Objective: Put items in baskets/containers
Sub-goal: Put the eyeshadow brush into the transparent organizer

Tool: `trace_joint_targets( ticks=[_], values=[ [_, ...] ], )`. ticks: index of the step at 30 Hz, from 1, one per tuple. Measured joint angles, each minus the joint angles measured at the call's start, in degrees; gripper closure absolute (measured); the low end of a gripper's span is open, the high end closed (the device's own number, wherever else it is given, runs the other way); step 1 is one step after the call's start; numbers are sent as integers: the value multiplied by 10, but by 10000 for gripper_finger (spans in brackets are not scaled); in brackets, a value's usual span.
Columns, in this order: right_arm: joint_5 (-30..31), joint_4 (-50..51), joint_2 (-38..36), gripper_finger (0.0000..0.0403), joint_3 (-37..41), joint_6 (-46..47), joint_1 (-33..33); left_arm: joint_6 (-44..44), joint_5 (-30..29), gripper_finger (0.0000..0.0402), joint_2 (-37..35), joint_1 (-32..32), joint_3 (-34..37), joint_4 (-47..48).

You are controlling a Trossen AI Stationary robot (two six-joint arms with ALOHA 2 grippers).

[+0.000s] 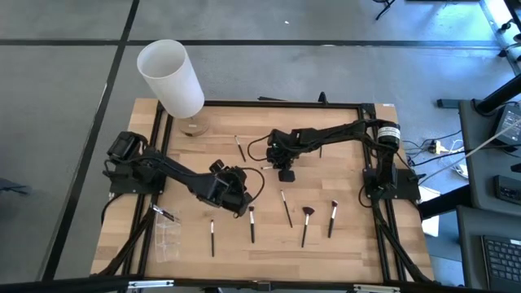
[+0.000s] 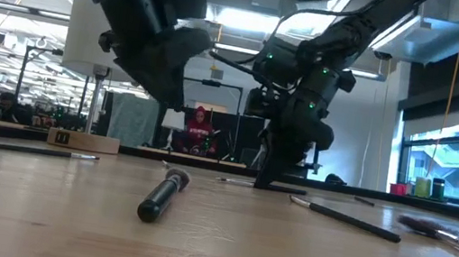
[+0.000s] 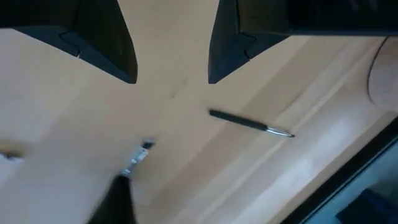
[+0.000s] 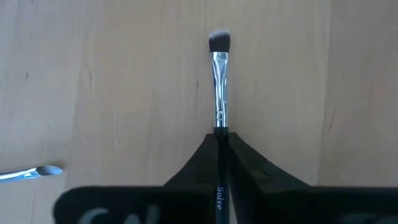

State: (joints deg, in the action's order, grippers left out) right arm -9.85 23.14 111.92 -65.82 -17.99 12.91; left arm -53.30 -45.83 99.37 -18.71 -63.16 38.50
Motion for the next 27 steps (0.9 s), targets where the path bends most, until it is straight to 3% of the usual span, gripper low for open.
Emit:
trace_joint_targets(
  ticks=[5,12,18,23,27],
  values=[
    [0,1,-6,371,1,58,0,-14,-28,210,0,16,0,-1],
    [-2,4,-73,375,14,109,2,-14,-12,210,0,17,0,2],
    [-62,-186,-163,368,122,167,21,-47,-30,210,0,-3,0,49],
    [-77,-474,-208,371,265,252,26,-88,-58,210,0,-22,0,93],
    [-70,-666,-206,371,334,312,26,-15,-60,210,-12,-20,0,87]
  ],
)
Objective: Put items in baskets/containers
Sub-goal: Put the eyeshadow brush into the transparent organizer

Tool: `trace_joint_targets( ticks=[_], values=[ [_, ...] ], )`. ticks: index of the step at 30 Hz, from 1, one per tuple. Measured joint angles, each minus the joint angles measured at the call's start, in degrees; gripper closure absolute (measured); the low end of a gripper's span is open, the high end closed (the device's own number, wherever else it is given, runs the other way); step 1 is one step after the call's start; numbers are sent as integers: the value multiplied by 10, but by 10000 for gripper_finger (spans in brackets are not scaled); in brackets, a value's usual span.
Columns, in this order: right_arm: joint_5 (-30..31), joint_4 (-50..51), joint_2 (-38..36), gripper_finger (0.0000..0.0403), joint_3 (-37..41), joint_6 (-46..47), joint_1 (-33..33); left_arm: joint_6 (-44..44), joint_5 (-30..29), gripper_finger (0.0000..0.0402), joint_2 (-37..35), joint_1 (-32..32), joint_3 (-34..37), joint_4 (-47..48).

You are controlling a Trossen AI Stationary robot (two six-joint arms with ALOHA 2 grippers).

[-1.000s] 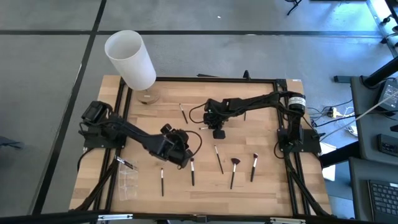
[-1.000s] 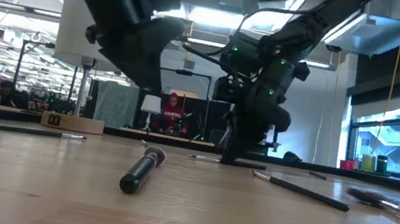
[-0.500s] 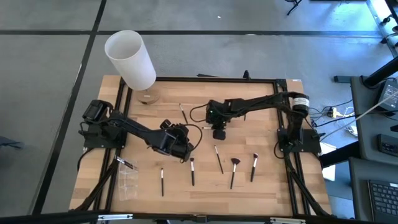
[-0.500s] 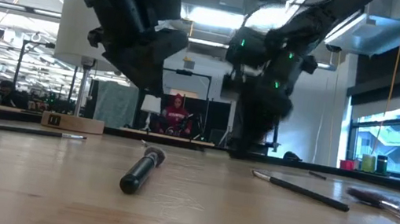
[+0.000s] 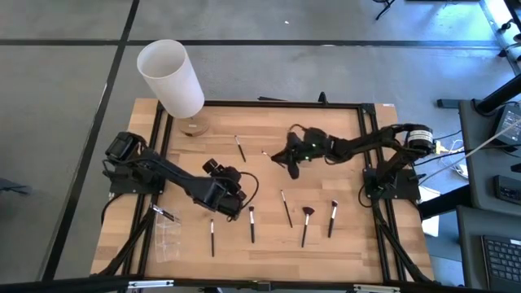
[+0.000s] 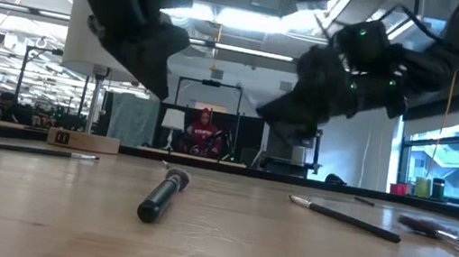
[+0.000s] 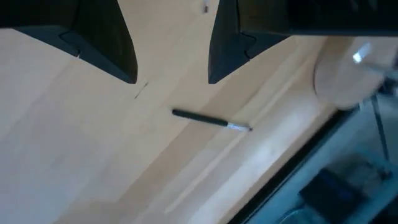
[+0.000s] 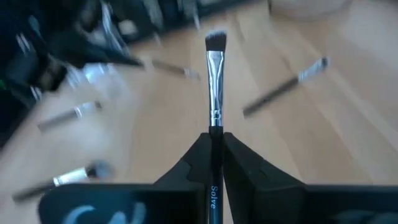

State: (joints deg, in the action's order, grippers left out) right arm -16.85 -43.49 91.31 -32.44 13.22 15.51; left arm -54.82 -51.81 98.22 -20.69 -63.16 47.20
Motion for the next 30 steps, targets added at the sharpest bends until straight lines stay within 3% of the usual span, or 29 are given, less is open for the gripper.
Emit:
trace_joint_targets(
  ticks=[7,14,21,25,30],
  values=[
    [32,-54,-8,371,7,30,0,210,152,210,-45,79,0,-90],
    [-26,-34,-35,370,16,32,-8,343,170,210,-49,100,0,-243],
    [-23,-28,-89,369,56,12,-6,326,135,210,-51,84,1,-195],
    [-22,-18,-108,369,76,12,-2,284,145,210,-59,103,53,-188],
    [14,-20,-108,369,88,8,-13,242,219,210,-75,137,166,-336]
  ],
)
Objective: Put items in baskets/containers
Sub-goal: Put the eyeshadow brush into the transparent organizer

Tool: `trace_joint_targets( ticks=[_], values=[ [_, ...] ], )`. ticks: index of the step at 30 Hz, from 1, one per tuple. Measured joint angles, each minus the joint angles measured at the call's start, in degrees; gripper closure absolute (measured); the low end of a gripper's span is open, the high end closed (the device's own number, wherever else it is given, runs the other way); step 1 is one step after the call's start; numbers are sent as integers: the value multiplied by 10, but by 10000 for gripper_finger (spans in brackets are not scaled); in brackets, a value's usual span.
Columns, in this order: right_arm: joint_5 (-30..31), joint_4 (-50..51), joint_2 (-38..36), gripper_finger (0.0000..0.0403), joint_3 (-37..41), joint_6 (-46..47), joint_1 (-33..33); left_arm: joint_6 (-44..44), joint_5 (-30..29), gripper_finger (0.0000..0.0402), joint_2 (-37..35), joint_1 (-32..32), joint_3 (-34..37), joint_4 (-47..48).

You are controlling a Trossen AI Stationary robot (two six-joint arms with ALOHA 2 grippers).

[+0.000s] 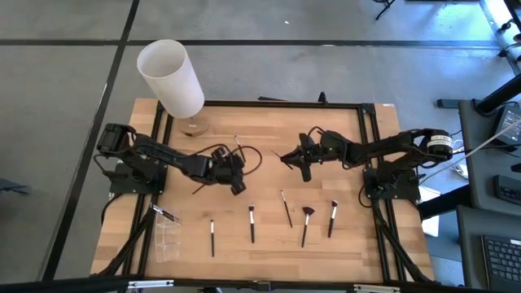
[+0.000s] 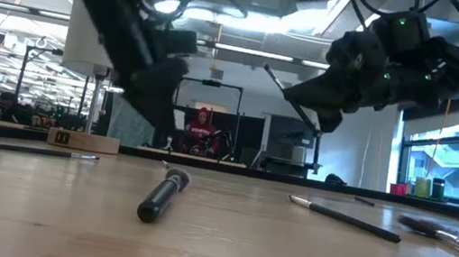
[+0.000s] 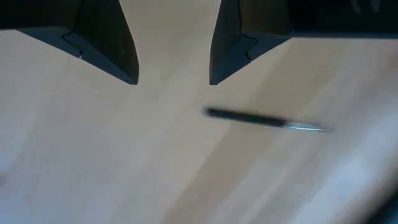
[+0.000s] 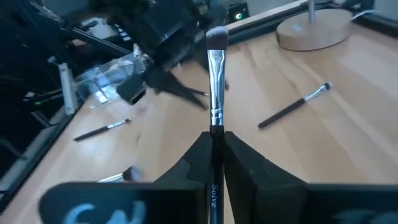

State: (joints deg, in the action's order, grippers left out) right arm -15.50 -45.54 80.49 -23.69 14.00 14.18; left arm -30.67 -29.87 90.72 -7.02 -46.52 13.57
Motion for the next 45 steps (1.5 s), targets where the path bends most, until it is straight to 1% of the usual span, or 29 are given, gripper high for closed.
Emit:
trace_joint_targets(
  ticks=[2,4,7,9,11,15,17,20,21,24,26,30,33,36,42,45],
  values=[
    [19,1,0,369,1,-7,-7,13,23,210,-3,4,26,-125],
    [36,-5,0,369,1,-8,-14,45,25,210,-5,3,43,-257],
    [57,-26,0,369,1,-10,-27,98,21,210,0,-1,56,-411],
    [74,-41,0,369,1,-12,-37,132,20,210,0,-1,63,-491],
    [89,-56,0,369,1,-21,-48,152,14,210,0,0,67,-536],
    [130,-73,0,369,1,-50,-71,160,-26,210,1,0,68,-559],
    [147,-80,0,369,1,-60,-81,156,-31,210,1,0,68,-559],
    [151,-93,0,369,1,-70,-89,164,-31,209,1,0,68,-573],
    [151,-96,0,369,1,-70,-89,172,-27,209,1,0,68,-584],
    [151,-101,0,369,1,-73,-89,198,24,205,1,0,65,-598],
    [157,-100,0,369,1,-81,-89,224,45,199,1,0,62,-601],
    [160,-101,0,369,1,-86,-89,249,42,176,1,0,56,-601],
    [160,-104,0,369,1,-87,-89,250,21,158,1,4,54,-602],
    [160,-104,0,369,1,-91,-90,243,20,148,1,12,54,-601],
    [160,-112,0,369,1,-129,-105,212,48,147,1,25,54,-607],
    [160,-119,0,369,1,-131,-108,209,71,146,7,26,53,-631]
  ],
)
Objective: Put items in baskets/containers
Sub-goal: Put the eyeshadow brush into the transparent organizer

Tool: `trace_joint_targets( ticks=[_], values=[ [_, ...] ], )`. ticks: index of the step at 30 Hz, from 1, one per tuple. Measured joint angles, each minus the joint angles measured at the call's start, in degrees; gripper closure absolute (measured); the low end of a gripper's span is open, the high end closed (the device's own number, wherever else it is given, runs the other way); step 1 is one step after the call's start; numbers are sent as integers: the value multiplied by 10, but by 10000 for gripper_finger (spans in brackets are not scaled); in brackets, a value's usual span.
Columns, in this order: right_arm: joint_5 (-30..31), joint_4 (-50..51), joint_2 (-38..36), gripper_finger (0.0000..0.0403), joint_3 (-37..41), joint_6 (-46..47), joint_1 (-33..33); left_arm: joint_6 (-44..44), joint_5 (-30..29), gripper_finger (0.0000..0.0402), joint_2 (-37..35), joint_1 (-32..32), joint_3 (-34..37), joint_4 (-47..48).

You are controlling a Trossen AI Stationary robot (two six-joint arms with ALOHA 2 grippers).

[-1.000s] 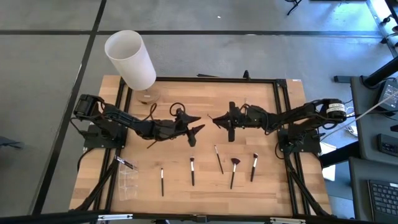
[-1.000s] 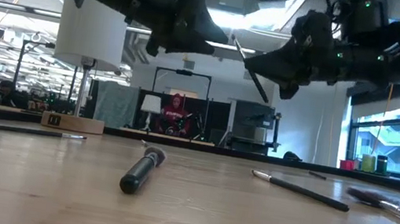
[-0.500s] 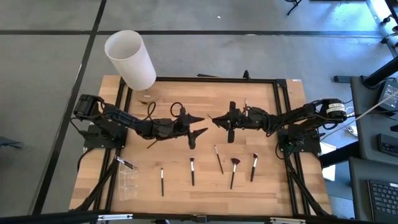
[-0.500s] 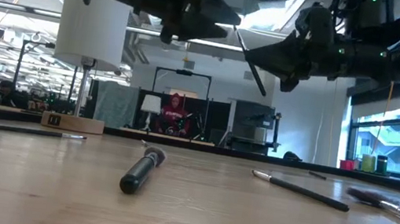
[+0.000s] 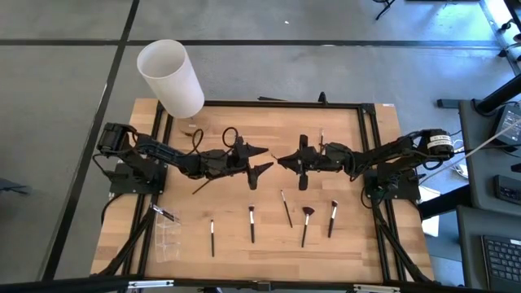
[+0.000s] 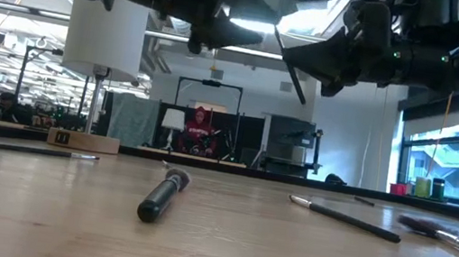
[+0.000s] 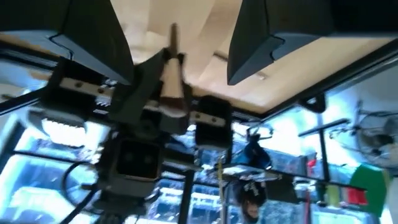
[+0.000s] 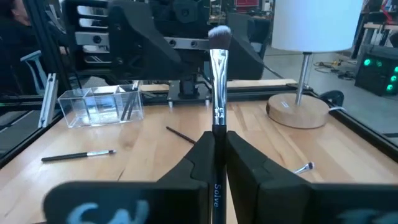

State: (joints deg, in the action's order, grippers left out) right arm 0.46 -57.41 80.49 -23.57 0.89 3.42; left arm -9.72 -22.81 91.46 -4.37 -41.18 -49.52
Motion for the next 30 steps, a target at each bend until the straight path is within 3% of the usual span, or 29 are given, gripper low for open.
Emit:
trace_joint_targets(
  ticks=[13,30],
  values=[
    [0,1,0,369,0,-2,0,13,28,157,63,0,-39,-30],
    [0,1,0,369,0,-14,0,6,-6,325,63,5,-40,-29]
  ],
)
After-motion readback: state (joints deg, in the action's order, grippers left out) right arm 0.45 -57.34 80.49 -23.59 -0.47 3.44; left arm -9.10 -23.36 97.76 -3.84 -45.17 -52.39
